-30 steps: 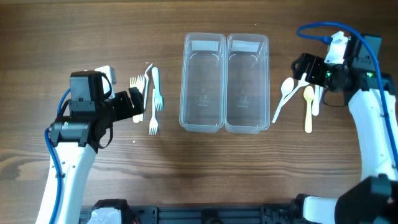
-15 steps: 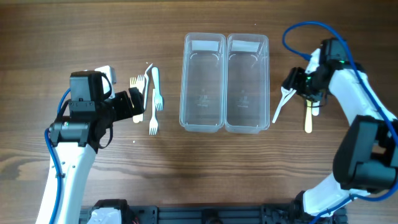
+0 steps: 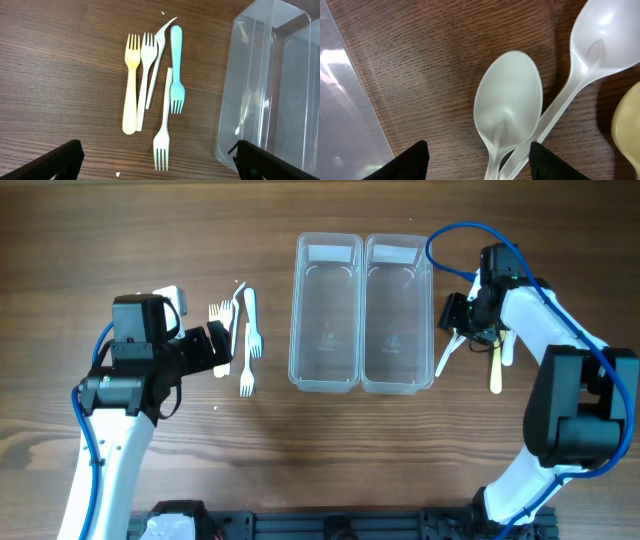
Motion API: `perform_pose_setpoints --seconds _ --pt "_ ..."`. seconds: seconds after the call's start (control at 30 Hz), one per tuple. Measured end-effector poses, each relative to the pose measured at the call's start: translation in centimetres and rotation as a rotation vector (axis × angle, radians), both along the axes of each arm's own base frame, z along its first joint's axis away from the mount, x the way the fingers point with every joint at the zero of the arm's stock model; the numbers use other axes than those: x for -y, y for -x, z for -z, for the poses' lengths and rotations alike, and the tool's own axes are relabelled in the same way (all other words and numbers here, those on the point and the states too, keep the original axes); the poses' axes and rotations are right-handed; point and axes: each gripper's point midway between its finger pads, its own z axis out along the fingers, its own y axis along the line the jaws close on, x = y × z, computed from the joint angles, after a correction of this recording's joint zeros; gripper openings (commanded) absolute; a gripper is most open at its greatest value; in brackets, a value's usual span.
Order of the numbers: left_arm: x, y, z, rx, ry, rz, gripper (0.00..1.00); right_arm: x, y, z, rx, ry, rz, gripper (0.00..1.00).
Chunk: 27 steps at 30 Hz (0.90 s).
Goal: Pack container
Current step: 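Move the right gripper over the spoons and lower onto a white spoon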
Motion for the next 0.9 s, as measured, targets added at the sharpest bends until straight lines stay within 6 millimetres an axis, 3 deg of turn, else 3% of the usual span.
perform_pose_setpoints --seconds 0.23,0.4,0.53,0.77,0.9 --pt "0.0 0.0 0.0 0.000 0.000 0.000 1.00 0.3 -0.3 1.1 -0.022 0.010 0.022 0.44" --pt "0.0 0.0 0.0 0.000 0.000 0.000 1.00 0.4 -0.4 1.2 -0.025 0.013 0.027 0.41" --pt "0.0 0.0 0.0 0.000 0.000 0.000 1.00 0.5 -0.3 1.2 -0.031 0.017 0.028 0.40" --pt "0.0 0.0 0.0 0.000 0.000 0.000 1.00 0.5 -0.3 1.0 -0.030 0.017 0.019 0.48" --pt "0.0 0.0 0.0 0.000 0.000 0.000 1.00 0.3 -0.3 -0.6 0.006 0.010 0.007 0.54"
